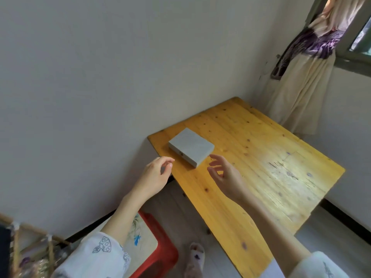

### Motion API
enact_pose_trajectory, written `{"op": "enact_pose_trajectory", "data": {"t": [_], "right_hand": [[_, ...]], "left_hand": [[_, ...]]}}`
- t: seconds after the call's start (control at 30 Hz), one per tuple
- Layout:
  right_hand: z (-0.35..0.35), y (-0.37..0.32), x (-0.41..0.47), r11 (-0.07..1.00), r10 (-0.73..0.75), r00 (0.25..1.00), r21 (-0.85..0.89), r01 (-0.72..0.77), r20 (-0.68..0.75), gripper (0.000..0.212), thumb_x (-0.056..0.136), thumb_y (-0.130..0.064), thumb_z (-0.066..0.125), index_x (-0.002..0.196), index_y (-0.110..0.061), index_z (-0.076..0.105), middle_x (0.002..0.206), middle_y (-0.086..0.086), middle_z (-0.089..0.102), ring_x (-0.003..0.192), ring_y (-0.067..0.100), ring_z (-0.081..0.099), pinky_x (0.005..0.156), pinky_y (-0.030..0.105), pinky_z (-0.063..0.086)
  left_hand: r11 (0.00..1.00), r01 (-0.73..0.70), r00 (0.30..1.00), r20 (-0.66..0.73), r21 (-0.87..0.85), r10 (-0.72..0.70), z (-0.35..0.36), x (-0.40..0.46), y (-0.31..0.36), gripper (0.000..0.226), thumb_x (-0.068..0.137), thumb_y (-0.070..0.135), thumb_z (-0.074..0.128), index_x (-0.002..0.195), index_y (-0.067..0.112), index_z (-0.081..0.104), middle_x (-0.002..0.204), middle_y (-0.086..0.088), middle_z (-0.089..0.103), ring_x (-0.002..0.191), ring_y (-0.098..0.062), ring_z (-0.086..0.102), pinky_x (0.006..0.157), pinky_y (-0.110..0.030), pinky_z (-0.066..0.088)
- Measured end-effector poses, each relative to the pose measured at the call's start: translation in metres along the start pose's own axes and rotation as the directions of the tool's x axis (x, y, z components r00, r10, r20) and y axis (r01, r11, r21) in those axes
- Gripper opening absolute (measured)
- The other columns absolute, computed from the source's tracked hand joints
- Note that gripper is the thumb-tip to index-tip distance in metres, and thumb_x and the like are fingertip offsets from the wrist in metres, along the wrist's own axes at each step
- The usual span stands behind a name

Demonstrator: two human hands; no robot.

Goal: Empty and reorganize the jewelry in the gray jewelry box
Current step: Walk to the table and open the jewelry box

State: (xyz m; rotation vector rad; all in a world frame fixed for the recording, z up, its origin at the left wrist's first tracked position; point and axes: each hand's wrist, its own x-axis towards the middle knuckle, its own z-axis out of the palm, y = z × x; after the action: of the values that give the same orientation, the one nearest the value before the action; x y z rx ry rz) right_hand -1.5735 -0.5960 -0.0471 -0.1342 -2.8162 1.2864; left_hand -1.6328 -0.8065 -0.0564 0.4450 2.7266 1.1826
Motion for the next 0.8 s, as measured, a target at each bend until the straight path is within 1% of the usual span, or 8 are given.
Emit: {"op": "enact_pose_trajectory", "data": {"t": [0.07,0.13,0.2,0.27,0.43,0.6,0.67,0.8], "right_hand": [[0.003,0.01,0.027,1.0,0.021,1.0,-0.001,-0.021,-0.004,0.041,0.096,-0.028,0.045,0.135,-0.019,0.038,0.123,0.0,0.056,0.11,0.011,0.054,0.093,0.025,0.044],[0.007,0.021,0.056,0.999,0.044,0.999,0.0,-0.044,0.006,0.042,0.096,-0.028,0.045,0.136,-0.019,0.038,0.124,0.0,0.056,0.112,0.012,0.053,0.096,0.028,0.045],[0.01,0.03,0.083,0.998,0.066,0.997,-0.002,-0.066,0.026,0.042,0.096,-0.029,0.045,0.136,-0.018,0.038,0.125,0.001,0.056,0.113,0.013,0.053,0.098,0.031,0.045],[0.013,0.038,0.106,0.996,0.089,0.996,0.002,-0.089,0.032,0.042,0.096,-0.03,0.044,0.135,-0.018,0.038,0.126,0.002,0.056,0.115,0.014,0.052,0.099,0.032,0.044],[0.019,0.055,0.145,0.985,0.165,0.985,0.033,-0.166,0.054,0.041,0.096,-0.029,0.044,0.135,-0.016,0.039,0.128,0.004,0.055,0.12,0.015,0.05,0.102,0.035,0.043],[0.024,0.077,0.173,0.965,0.254,0.964,0.045,-0.258,0.08,0.042,0.097,-0.028,0.043,0.136,-0.014,0.039,0.132,0.007,0.052,0.121,0.019,0.05,0.101,0.033,0.042],[0.026,0.085,0.183,0.958,0.279,0.956,0.048,-0.284,0.092,0.043,0.097,-0.027,0.043,0.137,-0.013,0.038,0.135,0.008,0.051,0.122,0.02,0.049,0.102,0.033,0.042],[0.037,0.1,0.206,0.946,0.314,0.941,0.04,-0.321,0.123,0.046,0.097,-0.029,0.043,0.139,-0.013,0.036,0.141,0.006,0.045,0.127,0.02,0.045,0.104,0.033,0.04]], "left_hand": [[1.0,0.006,0.999,0.037,0.018,-0.007,0.007,0.028,-0.007,0.025,0.096,0.027,0.04,0.117,0.024,0.054,0.122,0.007,0.054,0.107,-0.007,0.051,0.092,-0.024,0.043],[0.999,0.021,0.998,0.054,0.037,-0.023,0.013,0.055,-0.014,0.026,0.097,0.028,0.04,0.119,0.024,0.053,0.123,0.007,0.053,0.1,-0.005,0.051,0.086,-0.021,0.041],[0.998,0.042,0.997,0.057,0.04,-0.044,0.017,0.08,-0.018,0.027,0.097,0.028,0.04,0.12,0.024,0.053,0.124,0.007,0.053,0.099,-0.004,0.051,0.085,-0.02,0.039],[0.998,0.054,0.996,0.073,0.045,-0.057,0.02,0.104,-0.021,0.028,0.097,0.028,0.04,0.122,0.023,0.052,0.125,0.006,0.053,0.103,-0.004,0.049,0.087,-0.019,0.038],[0.997,0.055,0.988,0.142,0.06,-0.063,0.033,0.152,-0.023,0.032,0.097,0.025,0.04,0.126,0.02,0.05,0.13,0.005,0.05,0.12,-0.009,0.045,0.094,-0.019,0.035],[0.992,0.109,0.96,0.253,0.06,-0.121,0.055,0.191,-0.033,0.036,0.097,0.03,0.038,0.132,0.023,0.044,0.138,0.005,0.045,0.132,-0.012,0.035,0.104,-0.029,0.033],[0.99,0.113,0.942,0.307,0.079,-0.132,0.062,0.205,-0.033,0.039,0.097,0.031,0.038,0.136,0.022,0.041,0.142,0.003,0.042,0.134,-0.014,0.033,0.107,-0.032,0.032],[0.987,0.112,0.917,0.37,0.115,-0.147,0.074,0.232,-0.041,0.045,0.098,0.027,0.038,0.142,0.017,0.032,0.149,0.001,0.031,0.139,-0.013,0.023,0.11,-0.028,0.023]]}}
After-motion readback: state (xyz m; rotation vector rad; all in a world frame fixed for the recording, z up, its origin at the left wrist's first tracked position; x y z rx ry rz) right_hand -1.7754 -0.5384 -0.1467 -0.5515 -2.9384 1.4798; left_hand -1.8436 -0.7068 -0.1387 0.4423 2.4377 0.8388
